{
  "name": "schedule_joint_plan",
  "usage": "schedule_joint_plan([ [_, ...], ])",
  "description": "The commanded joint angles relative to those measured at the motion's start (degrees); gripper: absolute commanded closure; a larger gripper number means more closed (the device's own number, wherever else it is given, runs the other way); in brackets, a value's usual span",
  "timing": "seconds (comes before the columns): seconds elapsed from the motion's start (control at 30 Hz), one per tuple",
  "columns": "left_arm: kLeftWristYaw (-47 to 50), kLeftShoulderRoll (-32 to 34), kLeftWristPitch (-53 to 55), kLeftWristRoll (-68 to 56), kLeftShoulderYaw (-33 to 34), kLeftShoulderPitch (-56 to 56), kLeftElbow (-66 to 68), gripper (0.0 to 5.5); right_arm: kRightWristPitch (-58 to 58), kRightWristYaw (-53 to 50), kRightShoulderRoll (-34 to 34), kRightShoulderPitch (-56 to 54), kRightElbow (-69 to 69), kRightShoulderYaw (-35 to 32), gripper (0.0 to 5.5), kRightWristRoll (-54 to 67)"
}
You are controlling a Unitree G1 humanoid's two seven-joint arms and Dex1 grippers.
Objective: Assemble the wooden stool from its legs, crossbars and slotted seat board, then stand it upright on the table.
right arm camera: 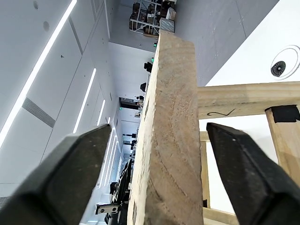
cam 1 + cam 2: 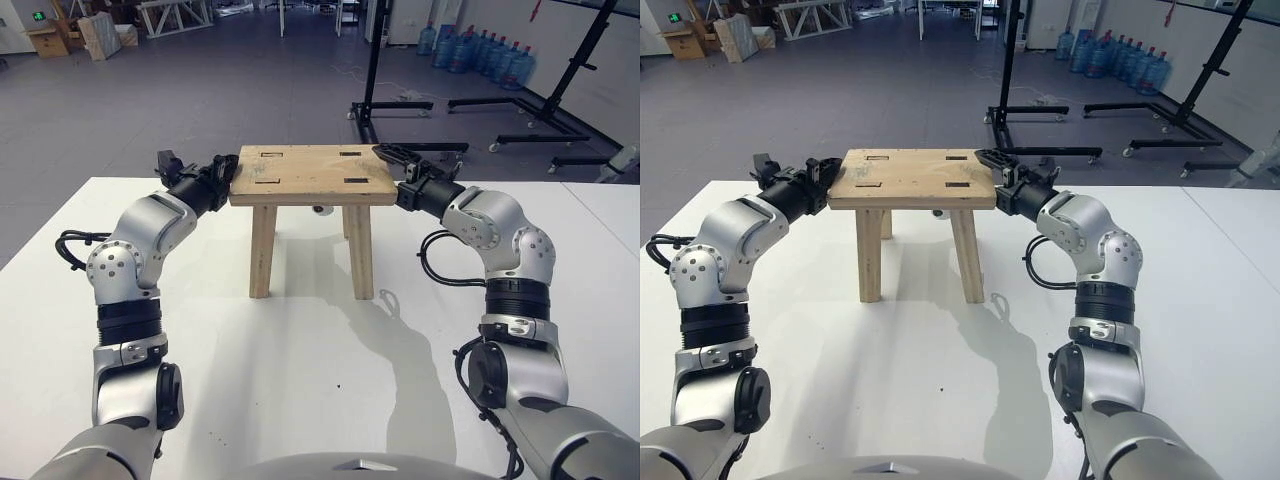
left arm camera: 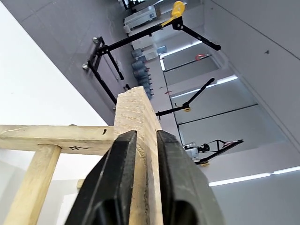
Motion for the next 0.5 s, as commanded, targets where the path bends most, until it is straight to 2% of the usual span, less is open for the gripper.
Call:
schedule_joint_plan([
  [0.03,-4.05,-4.10,5.19,-4.67,-2.70,-0.51,-1.88,4.26,4.71,-0.29,1.54,-1.62,2.22,3.97,1.04,-2.80],
  [0.2,-6.87,-0.93,0.98,-3.81,3.81,-0.14,-3.87,3.50,4.64,3.98,-4.78,-2.87,5.14,0.50,0.16,-7.86],
  [0.33,-8.27,1.01,-0.64,-0.94,7.47,3.39,-4.71,3.02,3.24,6.95,-6.96,-1.89,6.61,-2.14,0.10,-12.70],
  [0.5,-9.53,2.23,-0.33,6.59,7.84,12.47,-8.09,2.25,1.86,8.45,-6.91,1.99,4.94,-5.31,0.10,-16.44],
])
